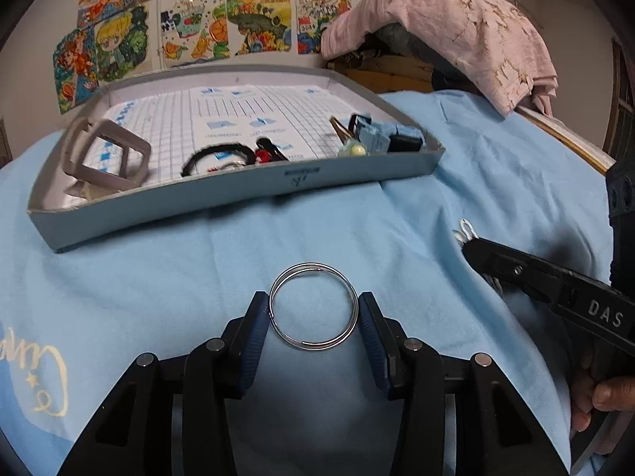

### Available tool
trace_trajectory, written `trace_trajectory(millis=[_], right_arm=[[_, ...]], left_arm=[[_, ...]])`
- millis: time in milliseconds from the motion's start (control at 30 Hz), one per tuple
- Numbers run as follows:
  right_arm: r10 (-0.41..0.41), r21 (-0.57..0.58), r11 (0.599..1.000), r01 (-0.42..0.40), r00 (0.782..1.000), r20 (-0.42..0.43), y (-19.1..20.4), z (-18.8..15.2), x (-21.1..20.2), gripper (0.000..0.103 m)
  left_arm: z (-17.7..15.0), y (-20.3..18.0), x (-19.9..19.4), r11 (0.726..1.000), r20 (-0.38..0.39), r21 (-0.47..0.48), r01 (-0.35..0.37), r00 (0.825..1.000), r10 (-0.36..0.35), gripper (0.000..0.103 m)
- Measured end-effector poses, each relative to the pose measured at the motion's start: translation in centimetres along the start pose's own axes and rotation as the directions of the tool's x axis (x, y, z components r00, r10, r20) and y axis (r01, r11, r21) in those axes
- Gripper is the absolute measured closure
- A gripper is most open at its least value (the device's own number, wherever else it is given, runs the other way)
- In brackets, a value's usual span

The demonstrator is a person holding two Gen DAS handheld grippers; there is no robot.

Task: Organize jewelry
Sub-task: 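Grasp the silver ring with left tool while right tool grasps the white chain bracelet, then carry the ring and chain bracelet into the tray and open both tools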

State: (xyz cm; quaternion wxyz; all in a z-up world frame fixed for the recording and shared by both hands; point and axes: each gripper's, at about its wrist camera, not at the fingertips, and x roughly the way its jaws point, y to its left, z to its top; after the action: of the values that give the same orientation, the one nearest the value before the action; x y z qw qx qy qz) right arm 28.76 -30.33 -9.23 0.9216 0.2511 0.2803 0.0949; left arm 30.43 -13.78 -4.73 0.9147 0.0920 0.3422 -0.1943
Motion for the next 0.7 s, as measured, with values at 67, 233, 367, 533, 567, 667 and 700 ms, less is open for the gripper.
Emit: trace_trajectory(millis=[67, 233, 367, 533, 567, 667, 700], right_arm=[[0.021, -0.016, 1.000, -0.021, 0.999, 0.025, 0.3, 0.8, 0.2, 0.091], [0.088, -0.045, 0.996, -0.082, 0.984, 0.157, 1.3, 4.4, 0.4, 0.091], [0.116, -0.110, 0.990, -0.092, 0.966, 0.231, 1.9, 6.0, 0.1, 0.091], [0.120, -0.171, 0.982, -0.078, 0.959, 0.256, 3.1, 10.3, 2.7, 0.091], [0.123, -0.188, 0.979, -0.076, 0.959, 0.254, 3.5, 11.0, 3.5, 0.091], [0.130, -0.212, 0.974, -0.081, 0.965, 0.226, 4.2, 12.0, 5.8, 0.091], [0.136, -0.220, 0.972, -0.087, 0.966, 0.218, 4.3, 11.9, 6.3, 0.091]], left_arm=[[0.6, 0.2, -0.8, 1.000, 0.025, -0.012, -0.023, 0.999, 0.024, 0.060], [3.4, 0.8, -3.4, 0.998, 0.160, -0.015, -0.067, 0.985, 0.068, 0.060], [5.7, 2.3, -2.7, 0.996, 0.196, -0.032, -0.082, 0.977, 0.087, 0.060], [7.2, 4.9, 0.3, 0.986, 0.180, -0.141, -0.091, 0.977, 0.116, 0.060], [7.5, 5.4, 1.1, 0.982, 0.163, -0.162, -0.094, 0.979, 0.120, 0.060], [8.0, 6.4, 3.0, 0.971, 0.129, -0.214, -0.105, 0.982, 0.135, 0.060], [8.0, 6.5, 3.3, 0.970, 0.127, -0.219, -0.101, 0.983, 0.131, 0.060]])
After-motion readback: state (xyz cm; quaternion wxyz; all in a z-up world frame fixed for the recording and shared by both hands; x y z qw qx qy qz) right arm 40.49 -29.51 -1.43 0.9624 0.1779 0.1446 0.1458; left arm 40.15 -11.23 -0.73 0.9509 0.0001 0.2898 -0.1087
